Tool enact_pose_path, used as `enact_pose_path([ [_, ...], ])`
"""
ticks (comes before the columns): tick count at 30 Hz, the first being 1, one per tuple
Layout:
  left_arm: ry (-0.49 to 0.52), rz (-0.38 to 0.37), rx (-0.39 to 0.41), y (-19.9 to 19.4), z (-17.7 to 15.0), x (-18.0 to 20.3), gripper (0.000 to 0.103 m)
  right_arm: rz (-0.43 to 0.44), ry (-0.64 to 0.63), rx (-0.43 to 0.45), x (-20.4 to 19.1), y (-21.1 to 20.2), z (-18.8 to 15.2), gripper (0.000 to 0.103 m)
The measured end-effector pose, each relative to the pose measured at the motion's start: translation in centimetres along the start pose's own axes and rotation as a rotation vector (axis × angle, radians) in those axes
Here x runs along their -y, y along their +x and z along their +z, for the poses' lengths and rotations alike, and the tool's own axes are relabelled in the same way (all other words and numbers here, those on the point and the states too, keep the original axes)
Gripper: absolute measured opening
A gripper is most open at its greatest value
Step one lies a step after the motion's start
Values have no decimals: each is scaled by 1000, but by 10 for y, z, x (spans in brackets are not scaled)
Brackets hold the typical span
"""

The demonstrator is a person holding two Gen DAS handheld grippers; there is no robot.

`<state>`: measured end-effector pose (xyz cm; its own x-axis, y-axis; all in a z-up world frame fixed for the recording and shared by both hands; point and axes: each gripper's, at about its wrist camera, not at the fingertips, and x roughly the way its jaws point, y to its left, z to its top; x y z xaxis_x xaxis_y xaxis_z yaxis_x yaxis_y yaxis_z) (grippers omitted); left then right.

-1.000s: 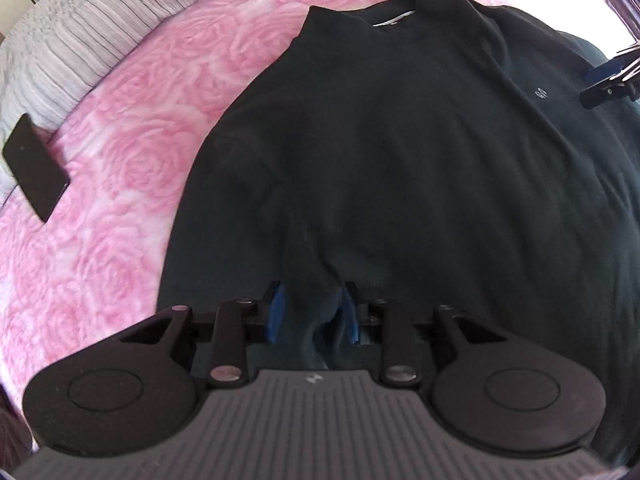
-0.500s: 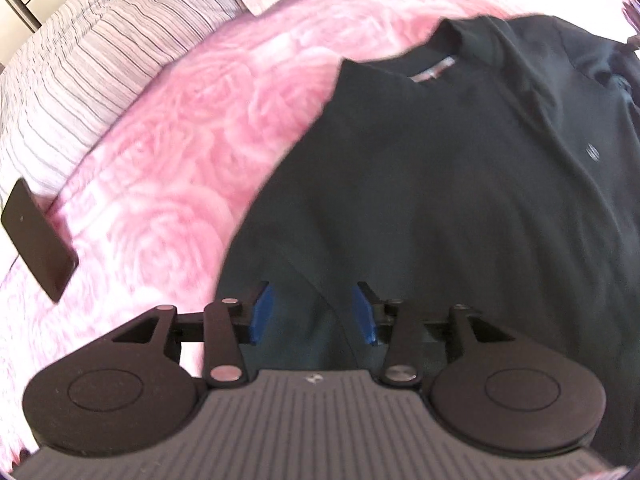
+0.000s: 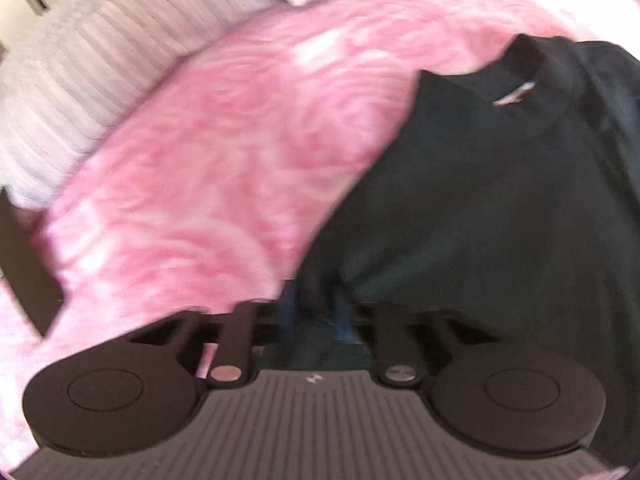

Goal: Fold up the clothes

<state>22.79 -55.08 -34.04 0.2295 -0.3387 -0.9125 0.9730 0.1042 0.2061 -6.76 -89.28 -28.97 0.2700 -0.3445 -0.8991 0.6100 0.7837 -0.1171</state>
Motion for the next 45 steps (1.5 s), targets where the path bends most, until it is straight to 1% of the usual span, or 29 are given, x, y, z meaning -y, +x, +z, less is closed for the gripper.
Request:
enact_pose_path([
  [1,-27,14,-6,0,0,-5,14,-31,-16,33,2,-6,4,68],
  [2,-60,10,-12,1,0,-10,16,-47,-31,50,0,-10,7,68],
  [3,-74,5,-16,0,0,-11,16,-59,-44,66,-2,-14,9,69],
  [4,-86,2,-20,-1,1,-11,16,-39,-44,63,-5,-17,9,68],
  [7,-60,19,-15,-10,3,-1,16,95,4,36,-10,-30,-3,68],
  [10,-52,14,5,-24,5,10,16,120,58,33,-11,-54,-29,68],
  [13,-4,-1,24,-37,7,29,16,113,104,-22,-6,-68,-70,68],
  [16,55,-34,28,-44,7,53,18,120,186,-82,10,-66,-99,67],
  [17,74,-45,30,-47,6,61,18,125,218,-100,17,-66,-107,55],
  [18,94,-56,31,-50,6,68,18,130,250,-118,24,-65,-116,9],
  [19,111,-63,29,-51,7,76,18,135,281,-136,32,-65,-125,3],
  [20,122,-72,27,-52,9,83,18,135,308,-151,39,-66,-132,3],
  [23,150,-97,30,-57,16,103,18,-8,226,-112,59,-87,-120,3],
  [24,160,-104,34,-59,19,109,18,-51,220,-83,72,-91,-115,3],
  [25,170,-111,38,-61,22,115,18,-95,215,-55,84,-96,-109,7],
  [26,183,-119,43,-63,25,122,18,-147,218,-38,95,-95,-101,16],
  [27,195,-125,50,-65,28,128,18,-200,219,-21,105,-95,-92,51],
  [28,207,-130,56,-67,31,135,18,-253,216,-6,112,-95,-85,72],
  [29,220,-135,63,-69,33,141,18,-280,213,21,118,-98,-80,72],
  [31,236,-150,76,-75,38,154,18,-274,216,59,118,-104,-70,72],
  [32,242,-164,82,-79,39,161,18,-263,221,71,113,-106,-70,72],
  [34,274,-209,99,-87,40,184,18,-231,230,76,98,-108,-80,72],
  [36,307,-255,116,-96,40,207,19,-215,258,62,82,-106,-101,72],
  [38,358,-310,130,-103,39,236,21,-195,302,25,72,-102,-129,72],
  [40,407,-380,146,-111,38,271,25,-189,367,-19,78,-94,-162,72],
  [41,433,-418,149,-113,37,289,29,-176,412,-43,80,-91,-176,72],
  [43,481,-483,152,-115,35,325,31,-130,478,-79,89,-83,-195,72],
  [44,512,-510,150,-115,33,344,31,-93,484,-90,92,-79,-202,70],
  [45,540,-526,149,-115,31,358,31,-69,476,-100,96,-76,-205,46],
])
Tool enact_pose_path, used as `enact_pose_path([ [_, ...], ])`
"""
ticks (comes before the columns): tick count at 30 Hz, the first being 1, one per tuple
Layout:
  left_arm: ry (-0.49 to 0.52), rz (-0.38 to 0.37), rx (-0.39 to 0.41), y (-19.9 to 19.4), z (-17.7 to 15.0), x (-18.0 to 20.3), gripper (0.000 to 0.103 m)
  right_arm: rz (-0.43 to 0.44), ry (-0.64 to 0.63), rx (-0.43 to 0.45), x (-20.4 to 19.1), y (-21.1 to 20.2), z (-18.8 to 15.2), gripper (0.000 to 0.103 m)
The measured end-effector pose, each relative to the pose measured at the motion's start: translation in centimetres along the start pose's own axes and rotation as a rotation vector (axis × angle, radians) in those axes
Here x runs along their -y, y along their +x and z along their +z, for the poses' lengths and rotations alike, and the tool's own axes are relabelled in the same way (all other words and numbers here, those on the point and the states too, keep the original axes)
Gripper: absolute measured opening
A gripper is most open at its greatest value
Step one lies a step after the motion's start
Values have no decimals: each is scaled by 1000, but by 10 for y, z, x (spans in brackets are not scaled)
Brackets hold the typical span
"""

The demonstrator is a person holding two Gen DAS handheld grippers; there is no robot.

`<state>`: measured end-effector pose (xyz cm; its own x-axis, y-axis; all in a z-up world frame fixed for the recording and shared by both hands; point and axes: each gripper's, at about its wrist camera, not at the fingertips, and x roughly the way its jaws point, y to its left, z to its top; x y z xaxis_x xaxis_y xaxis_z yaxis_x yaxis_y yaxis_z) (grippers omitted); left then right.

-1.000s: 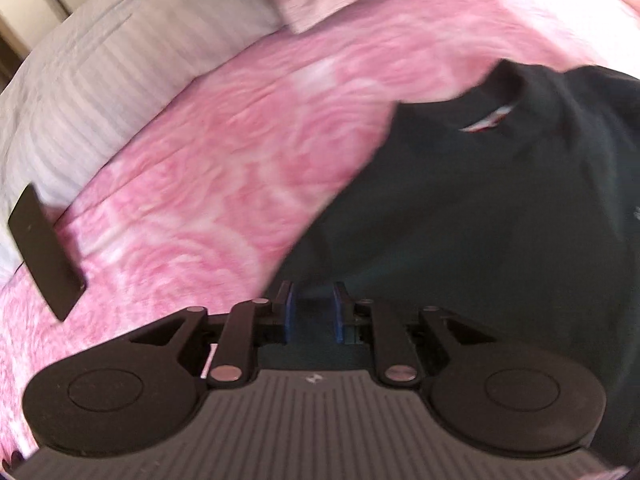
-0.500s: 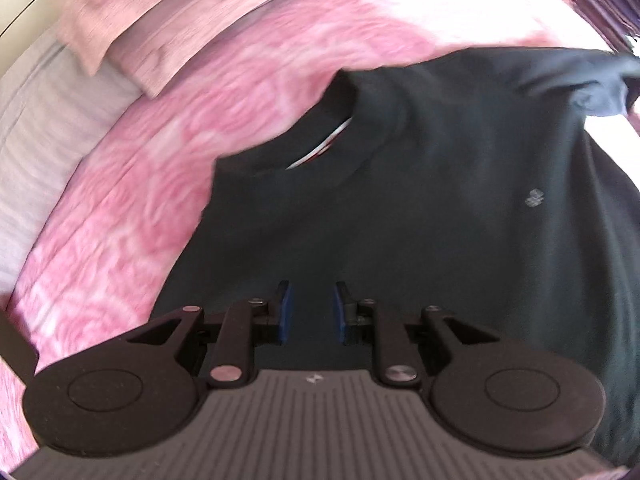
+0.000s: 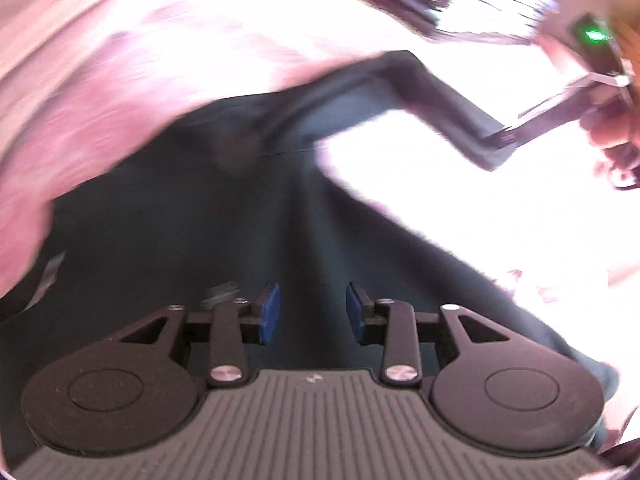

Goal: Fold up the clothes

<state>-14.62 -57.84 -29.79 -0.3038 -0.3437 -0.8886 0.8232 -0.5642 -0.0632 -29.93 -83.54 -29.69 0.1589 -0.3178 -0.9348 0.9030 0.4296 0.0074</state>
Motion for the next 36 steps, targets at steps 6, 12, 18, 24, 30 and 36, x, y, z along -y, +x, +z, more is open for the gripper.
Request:
enact_pose_path([
  [6,80,-82,-12,18,15,40,31,-216,-17,92,50,-28,25,11],
  [12,101,-72,-47,22,11,44,31,-482,4,201,91,-46,49,58],
  [18,99,-58,-91,28,-7,47,31,-242,16,216,46,-41,35,58],
  [24,-10,-23,-116,9,-30,33,32,10,-74,53,-27,1,6,58],
  [30,-223,136,-159,-50,-98,-15,34,112,-197,58,-101,-9,-10,58],
  [36,-496,338,-226,-138,-207,-71,40,302,-304,36,-194,-22,-28,58],
])
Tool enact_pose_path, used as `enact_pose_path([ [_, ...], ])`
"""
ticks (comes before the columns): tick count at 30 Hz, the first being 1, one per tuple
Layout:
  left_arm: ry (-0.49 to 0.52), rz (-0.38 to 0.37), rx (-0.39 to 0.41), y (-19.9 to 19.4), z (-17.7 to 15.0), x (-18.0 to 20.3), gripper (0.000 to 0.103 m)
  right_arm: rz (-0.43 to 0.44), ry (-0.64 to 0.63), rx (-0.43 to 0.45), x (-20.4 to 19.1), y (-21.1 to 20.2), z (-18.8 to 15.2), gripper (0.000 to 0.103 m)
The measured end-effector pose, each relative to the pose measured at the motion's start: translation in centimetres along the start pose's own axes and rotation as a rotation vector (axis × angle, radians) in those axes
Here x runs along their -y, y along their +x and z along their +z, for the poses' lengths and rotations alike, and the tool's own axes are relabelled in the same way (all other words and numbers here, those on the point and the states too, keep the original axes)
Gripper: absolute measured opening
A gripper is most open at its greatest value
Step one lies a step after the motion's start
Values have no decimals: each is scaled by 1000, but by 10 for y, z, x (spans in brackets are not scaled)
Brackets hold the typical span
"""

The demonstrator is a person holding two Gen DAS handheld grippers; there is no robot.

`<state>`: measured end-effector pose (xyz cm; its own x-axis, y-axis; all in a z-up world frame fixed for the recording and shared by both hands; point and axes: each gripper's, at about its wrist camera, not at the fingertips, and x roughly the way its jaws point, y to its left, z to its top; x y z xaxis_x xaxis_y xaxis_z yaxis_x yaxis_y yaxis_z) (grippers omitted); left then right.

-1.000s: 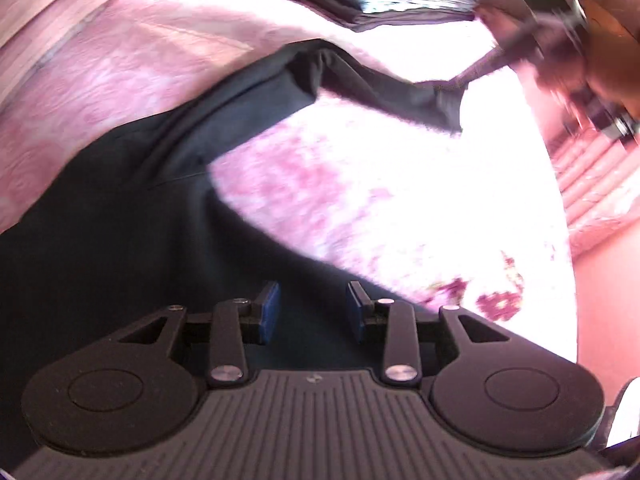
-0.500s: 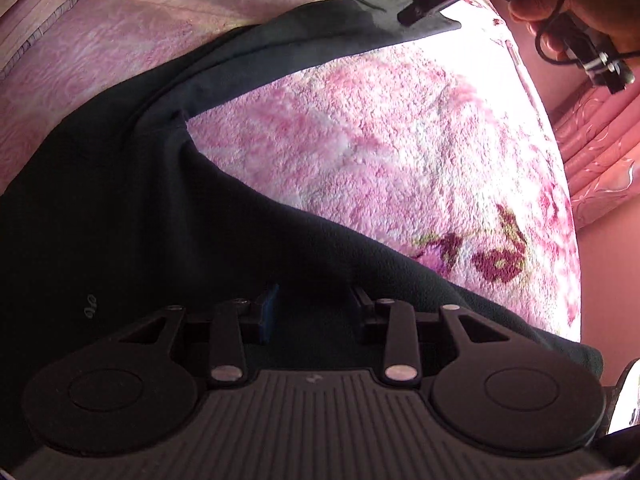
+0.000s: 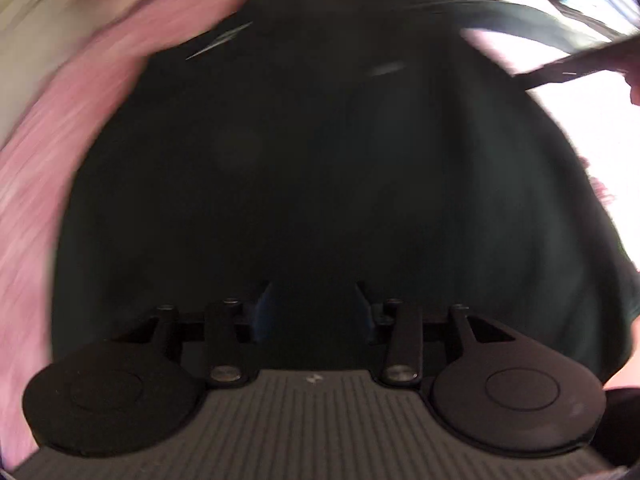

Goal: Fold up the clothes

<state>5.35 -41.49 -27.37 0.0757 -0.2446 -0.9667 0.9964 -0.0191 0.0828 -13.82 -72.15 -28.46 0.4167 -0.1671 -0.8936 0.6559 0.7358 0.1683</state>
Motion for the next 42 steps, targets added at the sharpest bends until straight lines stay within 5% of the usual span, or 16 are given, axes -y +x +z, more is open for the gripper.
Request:
enact_pose_path([
  [8,-274,163,-72,-44,-126,-153,43,165,-188,-4,-141,7,-11,58],
  [12,-402,106,-78,-38,-188,-209,42,172,-228,-12,-203,7,-36,58],
  [17,-532,-84,-18,-28,-234,-237,38,162,-235,-78,-283,15,-86,58],
  [20,-497,-132,38,-37,-248,-230,39,225,-320,-117,-339,16,-114,58],
  [25,-452,-219,93,-43,-274,-200,55,266,-436,-155,-419,36,-134,58],
  [28,-413,-164,56,-29,-283,-176,52,267,-471,-163,-445,50,-133,58],
  [32,-337,-61,66,-35,-285,-166,4,235,-516,-173,-452,54,-126,58],
  [34,-272,70,108,-58,-281,-178,4,217,-520,-166,-449,49,-122,58],
  [39,49,530,262,-136,-275,-201,8,187,-486,-141,-429,26,-113,58],
  [42,197,642,213,-124,-278,-195,18,175,-457,-141,-417,24,-112,58],
])
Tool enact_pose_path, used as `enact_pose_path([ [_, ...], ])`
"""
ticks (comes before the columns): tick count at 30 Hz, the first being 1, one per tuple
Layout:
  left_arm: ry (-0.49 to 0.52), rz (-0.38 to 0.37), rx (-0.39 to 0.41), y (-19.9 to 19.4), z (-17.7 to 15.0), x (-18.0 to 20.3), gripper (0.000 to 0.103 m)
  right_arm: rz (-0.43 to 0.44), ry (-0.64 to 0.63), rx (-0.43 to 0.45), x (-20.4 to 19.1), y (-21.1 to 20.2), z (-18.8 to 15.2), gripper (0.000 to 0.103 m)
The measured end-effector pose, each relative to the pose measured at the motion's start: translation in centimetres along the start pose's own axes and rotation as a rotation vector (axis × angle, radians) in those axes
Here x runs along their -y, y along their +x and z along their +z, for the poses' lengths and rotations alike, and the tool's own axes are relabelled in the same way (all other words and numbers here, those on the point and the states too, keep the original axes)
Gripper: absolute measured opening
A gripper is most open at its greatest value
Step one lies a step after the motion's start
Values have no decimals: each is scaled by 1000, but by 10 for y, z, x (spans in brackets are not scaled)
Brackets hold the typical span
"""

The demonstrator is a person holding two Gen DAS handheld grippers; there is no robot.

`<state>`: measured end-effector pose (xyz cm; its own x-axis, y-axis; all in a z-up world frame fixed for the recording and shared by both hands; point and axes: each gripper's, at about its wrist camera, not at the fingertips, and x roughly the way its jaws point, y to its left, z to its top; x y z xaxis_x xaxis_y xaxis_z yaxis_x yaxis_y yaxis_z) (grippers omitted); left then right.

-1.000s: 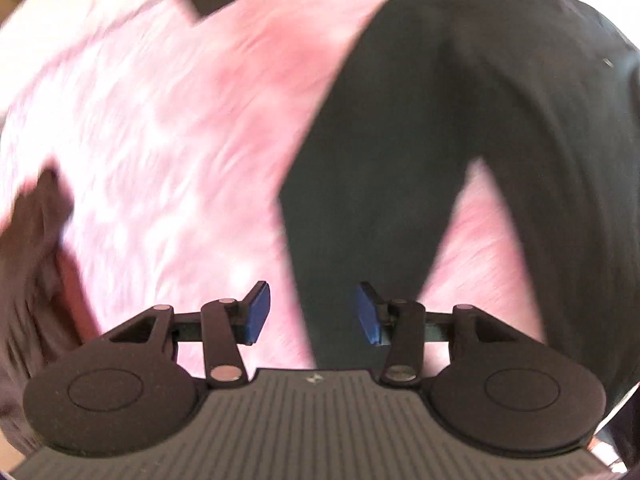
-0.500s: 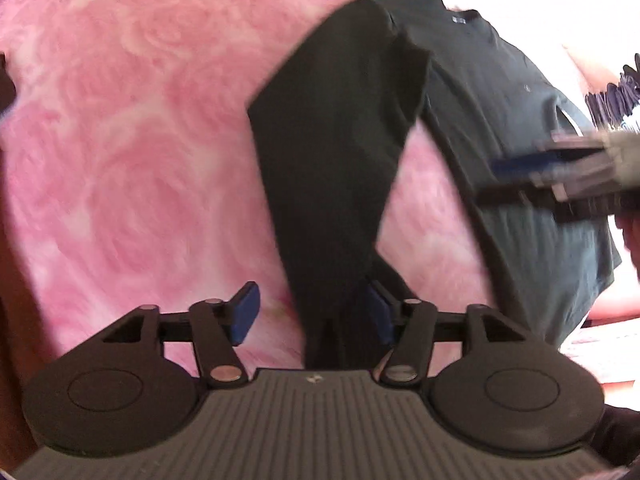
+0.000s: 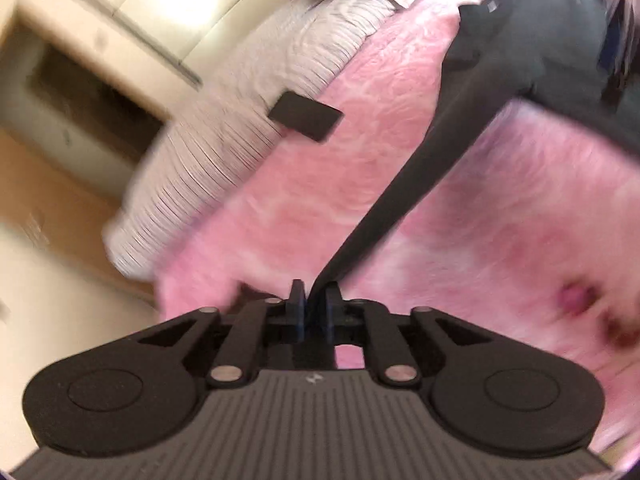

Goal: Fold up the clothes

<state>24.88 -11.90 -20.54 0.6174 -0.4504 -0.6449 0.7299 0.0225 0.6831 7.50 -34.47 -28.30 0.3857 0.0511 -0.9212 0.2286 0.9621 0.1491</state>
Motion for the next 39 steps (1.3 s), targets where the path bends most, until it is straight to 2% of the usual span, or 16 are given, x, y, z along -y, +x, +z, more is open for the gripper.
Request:
enact_pose_path([
  [1,48,-5,-36,7,-3,10,18,-1,14,-3,3,0,-2,58],
  [3,98,-90,-145,24,-16,35,18,0,46,-11,9,1,-7,58],
  [4,74,-132,-175,26,-22,41,18,-2,60,-17,12,1,-11,58],
  [8,-96,-246,-216,25,-35,37,22,-10,114,-45,25,0,-28,58],
  [11,-259,-282,-206,33,-36,12,40,-19,137,-79,31,0,-37,58],
  [16,-434,-309,-193,93,-29,-39,42,-20,116,-70,24,4,-29,58],
  [19,-472,-390,-252,146,-31,-58,43,-25,103,-46,18,10,-16,58],
  [22,-501,-558,-319,187,-37,-63,38,-30,117,-27,13,15,-6,58],
  [23,-505,-606,-330,194,-38,-63,32,-33,123,-25,13,17,-4,58],
  [24,-489,-636,-331,196,-37,-66,10,-38,130,-27,12,19,-2,58],
  [25,-479,-616,-314,192,-34,-73,1,-43,137,-29,11,21,-1,58],
  [27,-481,-527,-260,179,-32,-89,2,-49,153,-32,10,23,1,58],
  [30,-582,-435,-216,166,-38,-114,2,-52,171,-37,9,25,0,58],
  [34,-528,-442,-261,172,-40,-101,5,-52,209,-61,13,24,-11,58],
  [38,-542,-357,-284,165,-47,-99,27,-74,258,-67,23,12,-32,58],
  [39,-538,-330,-277,160,-47,-99,27,-80,271,-69,26,9,-37,58],
])
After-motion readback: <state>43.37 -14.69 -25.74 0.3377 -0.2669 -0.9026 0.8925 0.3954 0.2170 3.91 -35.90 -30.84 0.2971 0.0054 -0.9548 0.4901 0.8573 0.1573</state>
